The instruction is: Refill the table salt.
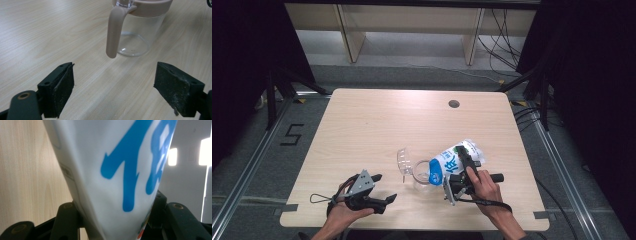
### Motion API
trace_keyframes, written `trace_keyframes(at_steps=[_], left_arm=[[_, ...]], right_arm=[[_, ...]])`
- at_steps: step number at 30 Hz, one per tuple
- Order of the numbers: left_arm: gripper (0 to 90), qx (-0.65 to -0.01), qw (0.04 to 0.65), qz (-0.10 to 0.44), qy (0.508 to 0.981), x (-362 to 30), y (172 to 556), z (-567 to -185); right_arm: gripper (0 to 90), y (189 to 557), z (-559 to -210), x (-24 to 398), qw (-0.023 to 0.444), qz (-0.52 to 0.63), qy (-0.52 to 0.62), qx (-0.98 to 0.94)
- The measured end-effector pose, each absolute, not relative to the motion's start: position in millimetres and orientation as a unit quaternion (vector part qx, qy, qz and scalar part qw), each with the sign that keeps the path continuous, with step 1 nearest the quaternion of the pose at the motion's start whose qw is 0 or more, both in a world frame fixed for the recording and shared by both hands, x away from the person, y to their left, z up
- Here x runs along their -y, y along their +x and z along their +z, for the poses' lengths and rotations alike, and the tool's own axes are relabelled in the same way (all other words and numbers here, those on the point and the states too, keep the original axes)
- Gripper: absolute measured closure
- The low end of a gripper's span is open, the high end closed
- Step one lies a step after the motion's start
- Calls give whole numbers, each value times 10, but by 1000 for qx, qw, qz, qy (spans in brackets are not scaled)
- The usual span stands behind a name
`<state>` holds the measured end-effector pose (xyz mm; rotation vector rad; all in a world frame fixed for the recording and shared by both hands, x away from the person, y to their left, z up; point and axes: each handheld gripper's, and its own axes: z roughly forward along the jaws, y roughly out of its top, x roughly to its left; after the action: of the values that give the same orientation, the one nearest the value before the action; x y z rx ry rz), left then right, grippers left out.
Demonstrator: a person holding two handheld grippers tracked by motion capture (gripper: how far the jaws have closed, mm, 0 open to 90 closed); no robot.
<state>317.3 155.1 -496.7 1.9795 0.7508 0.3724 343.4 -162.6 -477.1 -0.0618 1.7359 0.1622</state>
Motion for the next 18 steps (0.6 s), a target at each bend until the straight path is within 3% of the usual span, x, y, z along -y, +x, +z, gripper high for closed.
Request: trace_keyframes(at_steps=[18], left_arm=[[159, -318, 480, 144, 805, -1532, 3168, -4980]], right_arm=[[522, 3444, -4749, 1632, 658, 57, -56, -749]])
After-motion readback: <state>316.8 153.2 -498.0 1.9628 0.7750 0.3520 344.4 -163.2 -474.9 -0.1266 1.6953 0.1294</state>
